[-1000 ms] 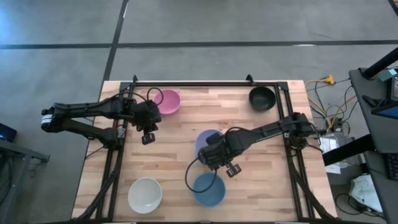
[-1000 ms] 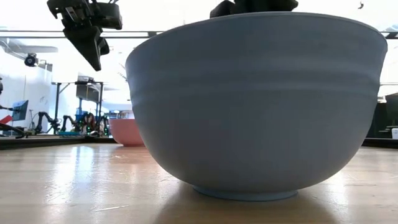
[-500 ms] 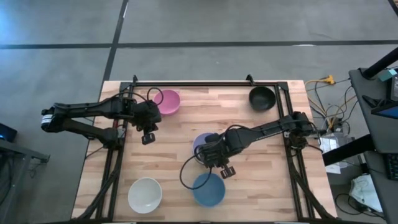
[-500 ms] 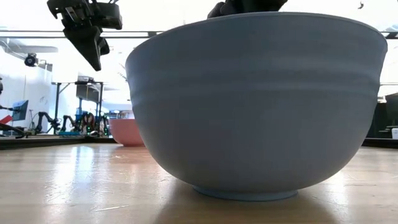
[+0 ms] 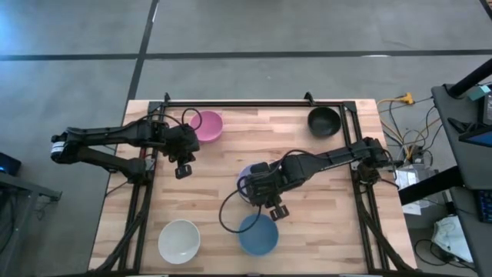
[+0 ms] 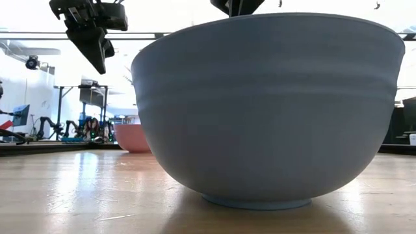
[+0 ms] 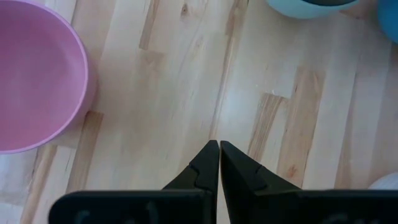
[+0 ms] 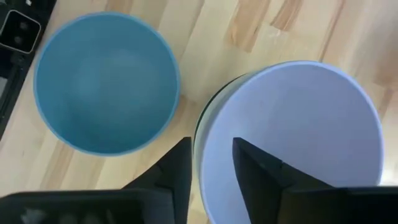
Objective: Nest bowls inside each other
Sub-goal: Stack the purple bowl on top of the stacked white bowl, then stack the pink bowl on top of the stacked purple bowl
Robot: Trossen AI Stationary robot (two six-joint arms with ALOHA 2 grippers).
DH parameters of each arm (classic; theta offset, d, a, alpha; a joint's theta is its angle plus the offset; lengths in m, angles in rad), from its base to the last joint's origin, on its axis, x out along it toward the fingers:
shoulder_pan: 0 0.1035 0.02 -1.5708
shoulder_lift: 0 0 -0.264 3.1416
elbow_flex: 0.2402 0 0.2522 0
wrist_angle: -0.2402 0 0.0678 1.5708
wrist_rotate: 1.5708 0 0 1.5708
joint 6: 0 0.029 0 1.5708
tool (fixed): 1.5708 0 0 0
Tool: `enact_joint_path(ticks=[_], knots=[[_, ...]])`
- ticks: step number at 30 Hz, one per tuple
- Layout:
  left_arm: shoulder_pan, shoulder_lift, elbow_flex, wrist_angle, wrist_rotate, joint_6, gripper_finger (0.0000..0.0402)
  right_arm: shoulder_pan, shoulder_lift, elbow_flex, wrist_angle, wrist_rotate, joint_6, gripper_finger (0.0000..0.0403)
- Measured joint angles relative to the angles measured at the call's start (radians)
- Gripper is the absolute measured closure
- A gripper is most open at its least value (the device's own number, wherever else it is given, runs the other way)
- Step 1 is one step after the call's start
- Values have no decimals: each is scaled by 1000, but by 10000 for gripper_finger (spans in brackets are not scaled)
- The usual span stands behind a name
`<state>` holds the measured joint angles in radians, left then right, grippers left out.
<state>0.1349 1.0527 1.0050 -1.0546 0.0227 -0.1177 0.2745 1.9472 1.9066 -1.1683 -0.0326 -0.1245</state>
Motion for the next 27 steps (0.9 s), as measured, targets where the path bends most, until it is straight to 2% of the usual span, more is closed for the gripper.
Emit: enact_joint_path(ticks=[3,9,19,27], knots=[[0,0,0,0,0,0,402,0,0,-11,-4,0,2,314],[0,0,0,0,0,-2,402,0,0,-47,-5,0,22,386],[0,1,0,0,0,-5,402,0,0,-70,-2,0,31,394],[0,1,0,9,-1,-5,402,-11,-38,-35,-21,12,30,394]])
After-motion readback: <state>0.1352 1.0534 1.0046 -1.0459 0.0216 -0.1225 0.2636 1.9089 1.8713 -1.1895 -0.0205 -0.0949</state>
